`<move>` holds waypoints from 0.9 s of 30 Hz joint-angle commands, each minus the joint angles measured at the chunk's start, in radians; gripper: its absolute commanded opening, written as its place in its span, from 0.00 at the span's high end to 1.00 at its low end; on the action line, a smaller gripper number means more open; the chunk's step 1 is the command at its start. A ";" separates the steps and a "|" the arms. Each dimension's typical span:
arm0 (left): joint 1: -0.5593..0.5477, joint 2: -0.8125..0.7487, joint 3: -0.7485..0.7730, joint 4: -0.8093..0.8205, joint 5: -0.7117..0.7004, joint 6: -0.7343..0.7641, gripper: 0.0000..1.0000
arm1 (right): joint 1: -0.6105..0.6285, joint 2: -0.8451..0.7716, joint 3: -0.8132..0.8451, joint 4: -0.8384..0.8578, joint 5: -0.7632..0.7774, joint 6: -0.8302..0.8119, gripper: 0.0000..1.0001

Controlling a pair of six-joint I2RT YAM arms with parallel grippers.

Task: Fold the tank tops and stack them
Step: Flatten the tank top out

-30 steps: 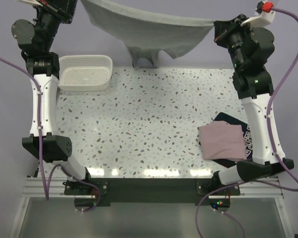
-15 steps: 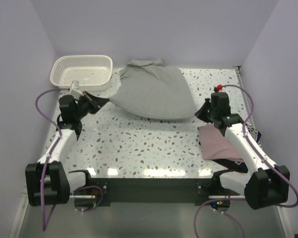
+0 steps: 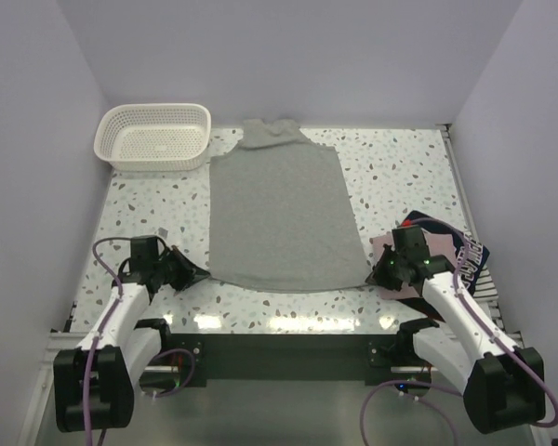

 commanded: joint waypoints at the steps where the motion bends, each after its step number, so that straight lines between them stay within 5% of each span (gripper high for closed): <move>1: -0.001 -0.079 0.007 -0.177 -0.049 0.023 1.00 | 0.000 -0.057 -0.003 -0.113 -0.017 0.013 1.00; 21: -0.004 -0.274 0.044 -0.564 -0.038 0.078 0.97 | 0.000 -0.100 0.060 -0.385 0.025 0.045 1.00; 24: -0.024 -0.282 0.047 -0.566 -0.018 0.106 0.77 | 0.002 -0.067 0.081 -0.420 0.020 0.034 1.00; 25: -0.030 -0.284 0.054 -0.564 -0.010 0.119 0.61 | 0.002 -0.063 0.086 -0.425 0.018 0.033 0.98; 27: -0.043 -0.287 0.060 -0.556 0.014 0.130 0.50 | 0.002 -0.058 0.097 -0.441 0.023 0.028 0.87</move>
